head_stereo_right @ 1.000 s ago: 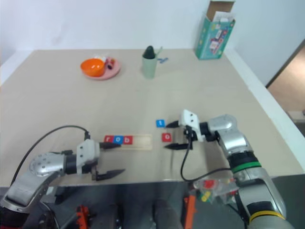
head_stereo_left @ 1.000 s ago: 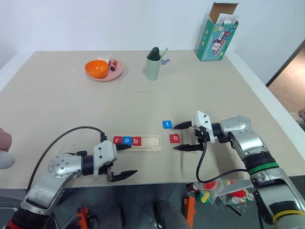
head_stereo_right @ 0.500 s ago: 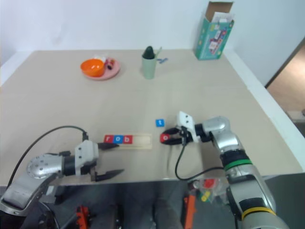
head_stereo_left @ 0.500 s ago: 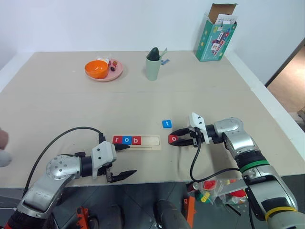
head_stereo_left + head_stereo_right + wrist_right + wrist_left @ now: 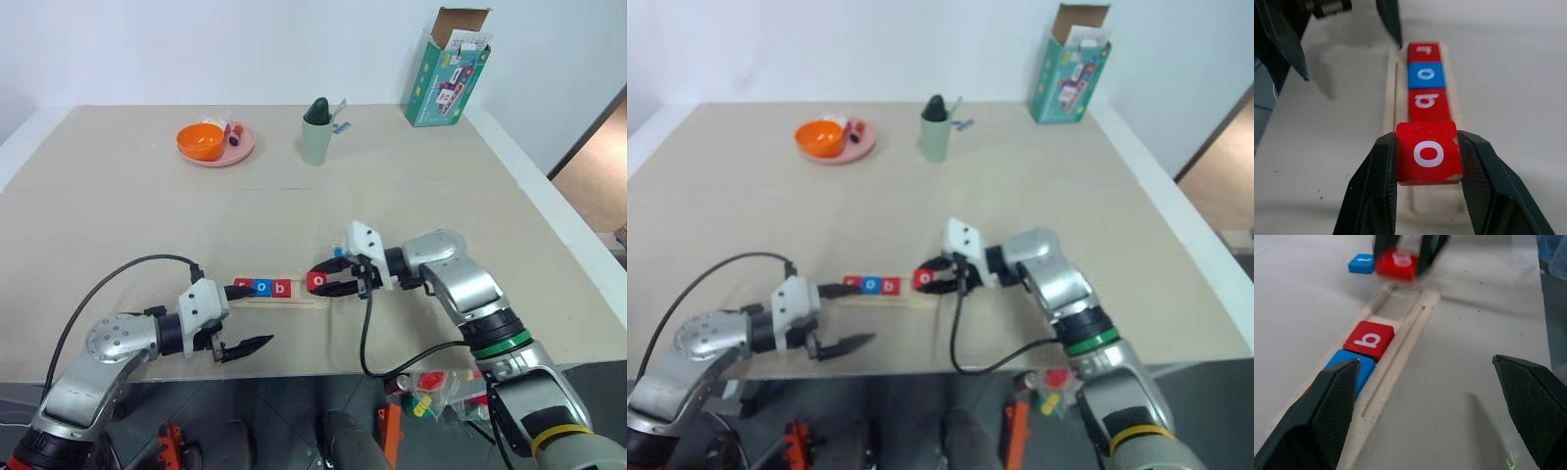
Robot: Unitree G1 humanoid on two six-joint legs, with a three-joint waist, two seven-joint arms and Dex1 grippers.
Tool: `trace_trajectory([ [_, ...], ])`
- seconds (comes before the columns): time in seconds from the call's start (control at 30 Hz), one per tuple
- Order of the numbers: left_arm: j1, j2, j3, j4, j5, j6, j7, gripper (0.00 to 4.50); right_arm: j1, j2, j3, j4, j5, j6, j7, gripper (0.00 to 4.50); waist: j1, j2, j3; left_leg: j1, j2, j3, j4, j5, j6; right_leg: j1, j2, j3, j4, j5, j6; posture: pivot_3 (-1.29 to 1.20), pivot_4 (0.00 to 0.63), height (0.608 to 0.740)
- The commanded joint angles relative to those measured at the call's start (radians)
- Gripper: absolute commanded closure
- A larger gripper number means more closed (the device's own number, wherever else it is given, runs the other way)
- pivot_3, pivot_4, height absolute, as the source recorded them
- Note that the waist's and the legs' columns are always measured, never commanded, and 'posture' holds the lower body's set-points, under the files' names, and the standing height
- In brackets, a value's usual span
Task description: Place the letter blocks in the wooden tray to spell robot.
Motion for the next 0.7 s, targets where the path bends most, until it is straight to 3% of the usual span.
trace_trajectory([
  [0.03, -0.006, -0.002, 0.026, -0.016, -0.017, 0.000, 0.003, 0.00, -0.021, 0.012, 0.016, 0.020, -0.034, -0.015, -0.029, 3.30, 0.000, 0.000, 0.000, 0.000, 0.000, 0.000, 0.000, 0.000, 0.000, 0.000, 0.000, 0.000, 0.000, 0.000, 0.000, 0.00, 0.150, 0.740],
  [0.7, 0.018, -0.022, 0.012, -0.018, 0.008, -0.021, 0.010, 0.00, -0.049, 0.084, 0.044, 0.079, -0.080, -0.039, -0.040, 3.30, -0.001, 0.000, 0.000, 0.000, 0.000, 0.000, 0.000, 0.000, 0.000, 0.000, 0.000, -0.001, 0.000, 0.002, 0.002, 0.00, 0.150, 0.740],
])
